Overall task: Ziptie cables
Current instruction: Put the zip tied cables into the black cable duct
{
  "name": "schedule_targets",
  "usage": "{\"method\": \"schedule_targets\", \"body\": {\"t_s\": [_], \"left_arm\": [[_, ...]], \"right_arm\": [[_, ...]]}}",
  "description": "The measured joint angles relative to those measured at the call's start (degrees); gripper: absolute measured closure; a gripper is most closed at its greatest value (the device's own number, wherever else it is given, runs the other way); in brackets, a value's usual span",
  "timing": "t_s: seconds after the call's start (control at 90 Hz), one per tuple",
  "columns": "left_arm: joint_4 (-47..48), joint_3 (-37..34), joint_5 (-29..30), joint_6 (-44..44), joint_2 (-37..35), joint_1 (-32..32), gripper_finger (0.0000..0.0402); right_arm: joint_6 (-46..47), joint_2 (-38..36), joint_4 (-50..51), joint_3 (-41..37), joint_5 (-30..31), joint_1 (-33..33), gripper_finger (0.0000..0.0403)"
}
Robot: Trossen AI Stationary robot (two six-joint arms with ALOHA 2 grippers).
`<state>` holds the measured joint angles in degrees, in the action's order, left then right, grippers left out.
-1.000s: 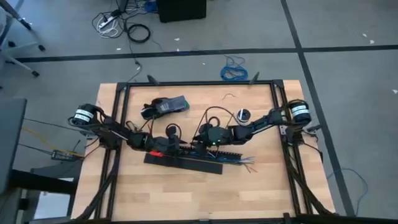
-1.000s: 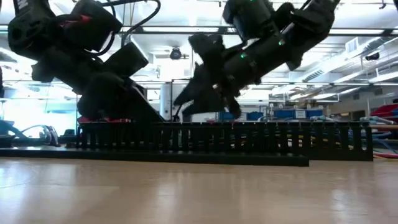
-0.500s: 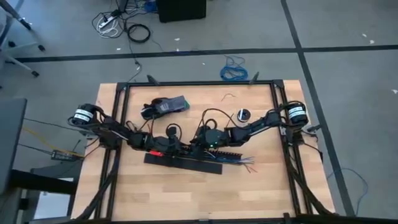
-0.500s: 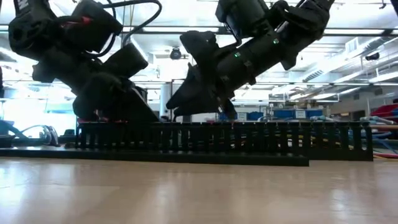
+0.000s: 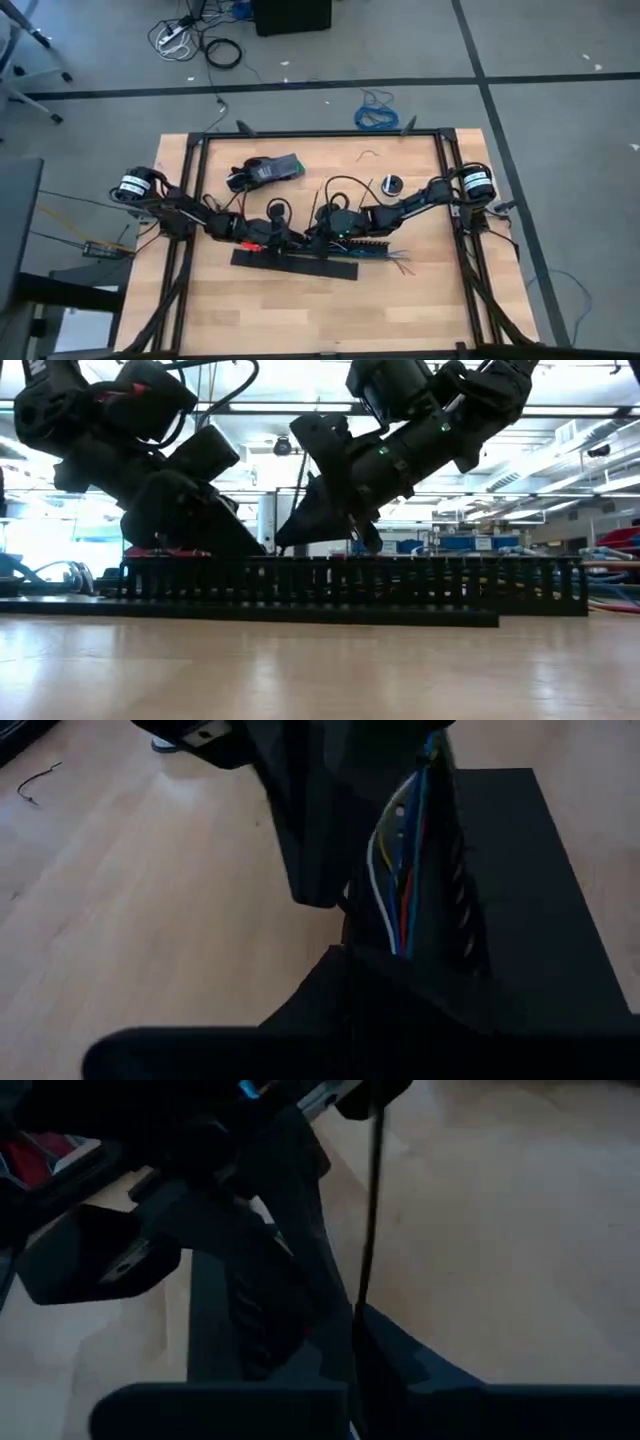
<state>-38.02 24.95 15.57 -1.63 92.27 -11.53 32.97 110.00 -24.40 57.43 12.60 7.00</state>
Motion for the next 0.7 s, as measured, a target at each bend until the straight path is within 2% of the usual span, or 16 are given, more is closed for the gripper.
{"method": "schedule_targets", "body": {"t_s": [0.433, 0.7], "left_arm": [[-0.83, 1.07, -0.26, 1.72, 0.00, 0.07, 0.0400], [0.20, 1.27, -0.75, 1.61, 0.02, 0.07, 0.0401]], "right_arm": [[-0.54, 0.48, -2.53, -0.04, 0.72, 0.77, 0.0402], [-0.96, 0.48, -0.42, -0.04, 1.76, 0.75, 0.0402]]}}
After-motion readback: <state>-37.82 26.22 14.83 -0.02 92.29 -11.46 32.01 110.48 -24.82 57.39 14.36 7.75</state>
